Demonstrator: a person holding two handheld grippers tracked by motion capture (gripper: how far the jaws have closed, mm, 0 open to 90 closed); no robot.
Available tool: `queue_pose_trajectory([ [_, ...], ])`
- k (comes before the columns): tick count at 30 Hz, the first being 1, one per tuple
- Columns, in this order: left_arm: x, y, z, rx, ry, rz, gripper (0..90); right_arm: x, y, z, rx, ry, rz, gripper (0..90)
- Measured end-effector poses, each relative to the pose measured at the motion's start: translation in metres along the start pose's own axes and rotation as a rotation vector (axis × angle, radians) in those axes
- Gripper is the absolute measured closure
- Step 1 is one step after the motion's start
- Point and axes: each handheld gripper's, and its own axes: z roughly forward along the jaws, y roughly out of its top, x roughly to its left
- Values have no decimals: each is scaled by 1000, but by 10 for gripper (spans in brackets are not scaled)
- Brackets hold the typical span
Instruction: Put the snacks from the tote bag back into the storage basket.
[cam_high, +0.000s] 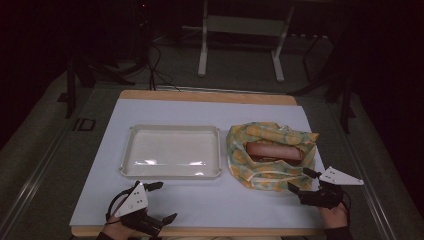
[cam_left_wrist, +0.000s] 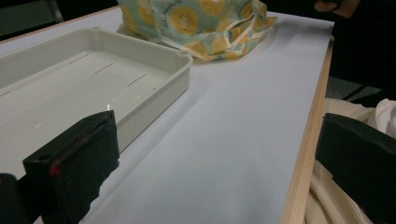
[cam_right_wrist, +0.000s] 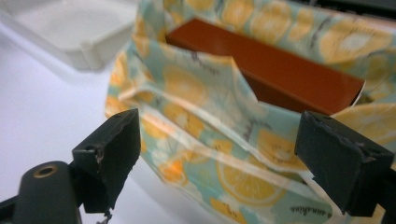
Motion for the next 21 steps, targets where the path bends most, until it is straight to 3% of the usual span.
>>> queue_pose_trajectory([
  [7, -1, -1, -5, -21, 29, -40, 0, -5, 4, -5, -17, 21, -2, 126],
  [11, -3, -2, -7, -15, 27, -52, 0, -10, 10, -9, 6, -2, 1, 125],
  [13, -2, -2, -6, -21, 15, -53, 0, -14, 10, -10, 17, 60, -7, 124],
  [15, -1, -2, -6, -20, 9, -68, 0, -15, 9, -8, 40, 73, -25, 125],
  [16, -1, -3, -6, -18, 13, -69, 0, -16, 8, -7, 61, 107, -30, 124],
  [21, -3, -2, -5, -8, 5, -63, 0, -9, 9, -4, 99, 144, -95, 109],
])
